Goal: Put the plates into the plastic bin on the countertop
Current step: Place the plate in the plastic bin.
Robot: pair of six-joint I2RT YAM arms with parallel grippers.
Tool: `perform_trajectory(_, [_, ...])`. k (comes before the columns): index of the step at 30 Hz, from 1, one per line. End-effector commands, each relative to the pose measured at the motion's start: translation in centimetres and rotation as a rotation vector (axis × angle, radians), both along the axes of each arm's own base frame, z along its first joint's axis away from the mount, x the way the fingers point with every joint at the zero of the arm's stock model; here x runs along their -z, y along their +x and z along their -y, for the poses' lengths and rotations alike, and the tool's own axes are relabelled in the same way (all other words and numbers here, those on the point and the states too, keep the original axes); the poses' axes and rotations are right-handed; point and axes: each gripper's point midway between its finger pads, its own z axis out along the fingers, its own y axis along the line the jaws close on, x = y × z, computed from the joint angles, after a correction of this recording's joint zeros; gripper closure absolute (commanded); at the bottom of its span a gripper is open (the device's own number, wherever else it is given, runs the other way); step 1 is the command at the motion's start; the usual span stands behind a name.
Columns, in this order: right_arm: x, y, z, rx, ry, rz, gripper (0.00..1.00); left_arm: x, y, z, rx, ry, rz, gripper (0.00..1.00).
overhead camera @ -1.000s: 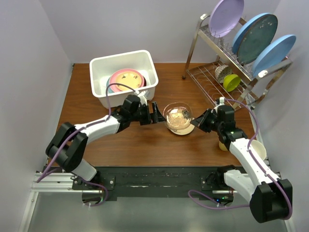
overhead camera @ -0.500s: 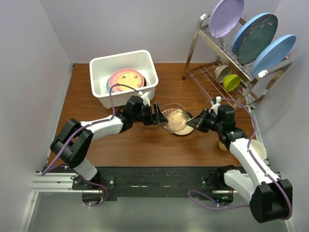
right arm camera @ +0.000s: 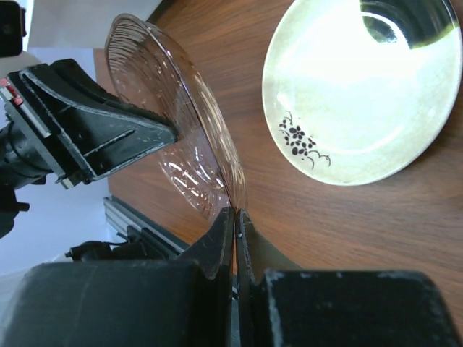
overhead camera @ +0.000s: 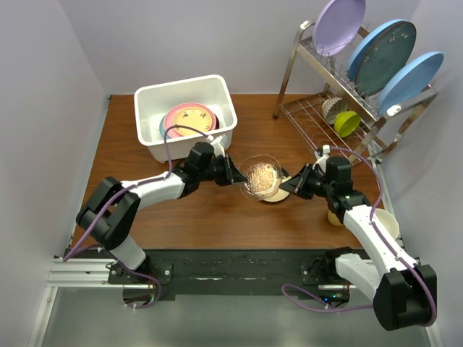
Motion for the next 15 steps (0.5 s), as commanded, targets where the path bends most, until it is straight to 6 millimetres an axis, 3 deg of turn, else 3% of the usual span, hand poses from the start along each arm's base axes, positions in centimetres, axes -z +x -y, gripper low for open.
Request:
perform_trajectory(1, [-2.1, -0.1, -1.2, -0.073, 0.038, 0.069, 0.73, -1.5, 0.4, 0.7, 0.009, -0.022, 0.053, 1.0])
perform_trajectory(2, [-1.9, -0.2, -1.1, -0.071, 0.032, 0.061, 0.6, -1.5, 0.5, 0.7, 0.007, -0.018, 0.052, 1.0])
perform_trajectory(3, [-1.9, -0.2, -1.0, -0.068, 0.026, 0.063, 0.41, -1.5, 0.5, 0.6, 0.006, -0.016, 0.053, 1.0])
perform_trajectory(6, [-1.7, -0.2, -0.7, -0.059, 0.008, 0.061, 0.18, -1.5, 0.4, 0.5, 0.004, -0.012, 0.055, 1.0])
perform_trajectory(9, [-1.5, -0.3, -0.3, -0.047, -0.016, 0.057, 0.08, -1.6, 0.4, 0.4, 0.0, -0.009, 0.055, 1.0])
perform_trajectory(15, [-1.1, -0.4, 0.0, -0.038, -0.038, 0.047, 0.03, -2.2, 0.7, 0.4, -0.003, -0.002, 0.074, 1.0])
